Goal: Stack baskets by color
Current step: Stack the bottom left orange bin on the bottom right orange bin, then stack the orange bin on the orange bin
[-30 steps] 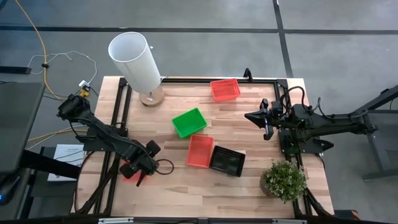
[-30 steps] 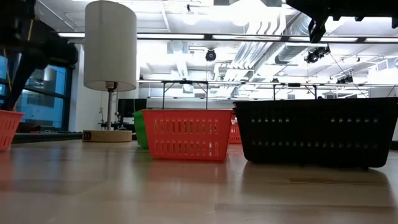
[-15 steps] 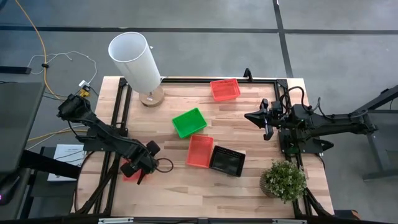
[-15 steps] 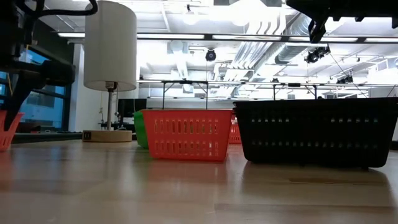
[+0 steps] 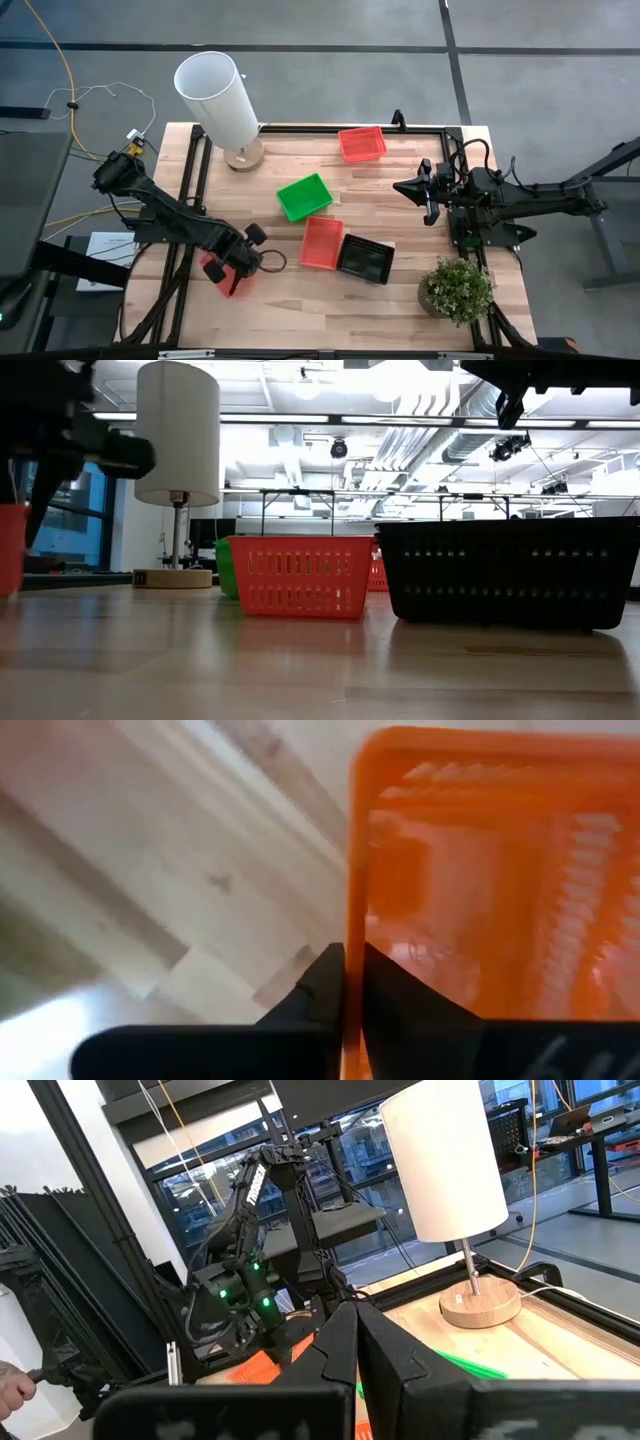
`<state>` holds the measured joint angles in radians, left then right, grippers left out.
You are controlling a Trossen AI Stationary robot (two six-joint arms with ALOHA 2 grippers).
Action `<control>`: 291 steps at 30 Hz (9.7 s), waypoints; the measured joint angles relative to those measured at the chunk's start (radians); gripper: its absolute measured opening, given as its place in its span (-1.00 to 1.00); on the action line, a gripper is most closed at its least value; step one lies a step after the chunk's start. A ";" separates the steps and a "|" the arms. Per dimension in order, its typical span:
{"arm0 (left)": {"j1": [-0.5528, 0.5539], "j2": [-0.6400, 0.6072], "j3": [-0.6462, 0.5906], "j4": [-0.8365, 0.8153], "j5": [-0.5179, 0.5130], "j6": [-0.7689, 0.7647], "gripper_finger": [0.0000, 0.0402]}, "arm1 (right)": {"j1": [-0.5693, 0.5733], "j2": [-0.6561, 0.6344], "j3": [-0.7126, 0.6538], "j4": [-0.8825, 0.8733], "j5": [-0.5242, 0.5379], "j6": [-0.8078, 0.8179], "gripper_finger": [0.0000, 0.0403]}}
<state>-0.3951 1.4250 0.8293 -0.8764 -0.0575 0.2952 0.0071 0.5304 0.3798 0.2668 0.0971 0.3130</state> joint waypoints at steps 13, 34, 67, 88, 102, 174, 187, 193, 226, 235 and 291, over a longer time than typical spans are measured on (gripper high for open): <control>0.192 -0.083 0.502 -0.267 -0.083 -0.032 -0.99 | 0.000 0.000 0.000 -0.003 0.000 0.000 -1.00; 0.433 -0.020 0.592 0.111 -0.234 -0.824 -1.00 | 0.000 0.000 0.000 -0.059 -0.029 0.029 -1.00; 0.157 0.275 0.301 0.313 -0.427 -1.749 -1.00 | 0.000 0.007 0.000 -0.110 -0.039 0.052 -1.00; 0.162 0.271 0.302 0.289 -0.225 -1.579 -1.00 | 0.000 0.021 0.000 -0.128 -0.038 0.045 -1.00; 0.167 0.272 0.302 0.305 -0.199 -1.429 -0.59 | 0.000 0.021 0.000 -0.128 -0.038 0.045 -1.00; 0.398 -0.821 -0.358 1.112 -0.294 -0.647 -1.00 | -0.386 0.693 0.521 -0.724 0.364 0.520 0.26; 0.398 -0.821 -0.358 1.109 -0.319 -0.655 -1.00 | -0.620 1.082 0.523 -0.563 0.287 0.543 0.33; 0.398 -0.821 -0.358 1.109 -0.321 -0.662 -1.00 | -0.631 1.160 0.523 -0.531 0.290 0.543 0.33; 0.398 -0.821 -0.358 1.105 -0.324 -0.712 -1.00 | -0.430 0.461 0.522 -0.631 0.149 0.185 -1.00; 0.397 -0.821 -0.358 1.105 -0.313 -0.704 -1.00 | -0.021 0.326 0.522 -0.585 0.095 0.070 -1.00; 0.397 -0.821 -0.358 1.106 -0.309 -0.685 -1.00 | 0.203 1.196 0.850 -0.659 0.098 0.362 -1.00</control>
<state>0.0021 0.6037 0.4709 0.2295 -0.3668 -0.3893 0.2104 1.7261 1.2293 -0.3918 0.1950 0.6754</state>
